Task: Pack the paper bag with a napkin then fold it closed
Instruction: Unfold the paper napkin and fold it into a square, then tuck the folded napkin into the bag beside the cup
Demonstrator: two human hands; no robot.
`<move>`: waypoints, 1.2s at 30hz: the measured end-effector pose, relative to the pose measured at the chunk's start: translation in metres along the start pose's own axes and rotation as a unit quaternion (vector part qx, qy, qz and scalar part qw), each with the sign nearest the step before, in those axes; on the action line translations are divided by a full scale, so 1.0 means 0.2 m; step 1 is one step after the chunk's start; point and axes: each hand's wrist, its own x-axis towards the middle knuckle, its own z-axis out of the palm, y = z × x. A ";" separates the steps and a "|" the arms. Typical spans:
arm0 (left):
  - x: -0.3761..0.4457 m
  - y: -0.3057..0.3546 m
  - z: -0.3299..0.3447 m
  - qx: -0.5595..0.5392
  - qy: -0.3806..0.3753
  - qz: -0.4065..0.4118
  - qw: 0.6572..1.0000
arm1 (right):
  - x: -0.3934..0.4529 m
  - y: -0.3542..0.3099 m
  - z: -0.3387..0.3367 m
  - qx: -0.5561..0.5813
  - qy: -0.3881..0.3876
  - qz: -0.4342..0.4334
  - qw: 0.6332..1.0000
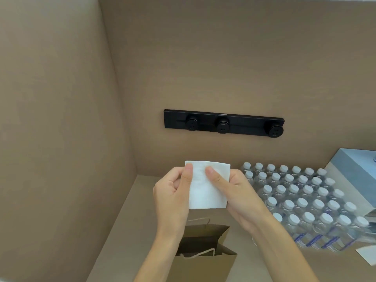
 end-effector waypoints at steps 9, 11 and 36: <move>-0.06 -0.30 -0.27 0.075 -0.013 -0.094 0.993 | -0.03 0.27 -0.22 0.084 0.024 0.144 0.986; -0.10 -0.38 -0.33 0.083 -0.016 -0.126 0.988 | -0.05 0.36 -0.25 0.082 0.034 0.186 0.979; -0.23 -0.78 -0.50 0.225 -0.237 -0.317 0.891 | 0.03 0.66 -0.08 -0.391 -0.089 0.192 0.896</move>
